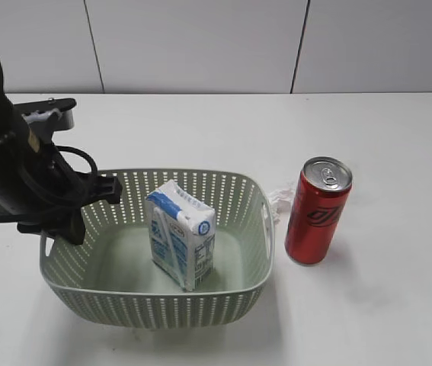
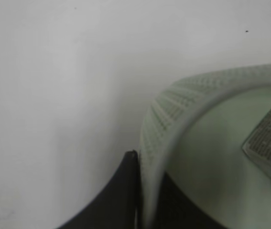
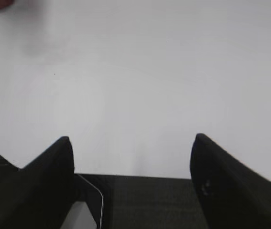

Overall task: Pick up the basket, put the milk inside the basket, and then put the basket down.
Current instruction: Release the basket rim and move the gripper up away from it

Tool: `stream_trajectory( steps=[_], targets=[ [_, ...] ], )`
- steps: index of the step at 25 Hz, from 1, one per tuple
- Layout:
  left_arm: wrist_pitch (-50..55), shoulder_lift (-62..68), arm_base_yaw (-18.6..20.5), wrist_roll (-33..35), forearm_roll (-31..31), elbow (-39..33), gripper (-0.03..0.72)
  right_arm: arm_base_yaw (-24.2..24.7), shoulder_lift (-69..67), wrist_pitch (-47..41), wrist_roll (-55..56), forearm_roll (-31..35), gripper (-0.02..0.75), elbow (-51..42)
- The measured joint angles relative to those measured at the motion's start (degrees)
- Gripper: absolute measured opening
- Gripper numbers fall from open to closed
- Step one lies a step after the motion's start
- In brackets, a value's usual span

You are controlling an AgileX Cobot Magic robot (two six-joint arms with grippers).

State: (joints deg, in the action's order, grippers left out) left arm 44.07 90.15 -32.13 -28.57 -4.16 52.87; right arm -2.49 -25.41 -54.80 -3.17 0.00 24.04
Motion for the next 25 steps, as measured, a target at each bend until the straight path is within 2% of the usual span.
stream_trajectory(
  steps=[15,25],
  targets=[
    [-0.24,0.0,0.11,0.0,-0.93,0.21,-0.001,0.0,21.57,0.54,0.0,0.0,0.593,-0.07],
    [1.6,0.06,2.82,0.57,-0.17,9.71,-0.001,0.0,25.66,0.59,0.06,0.0,0.591,-0.18]
  ],
)
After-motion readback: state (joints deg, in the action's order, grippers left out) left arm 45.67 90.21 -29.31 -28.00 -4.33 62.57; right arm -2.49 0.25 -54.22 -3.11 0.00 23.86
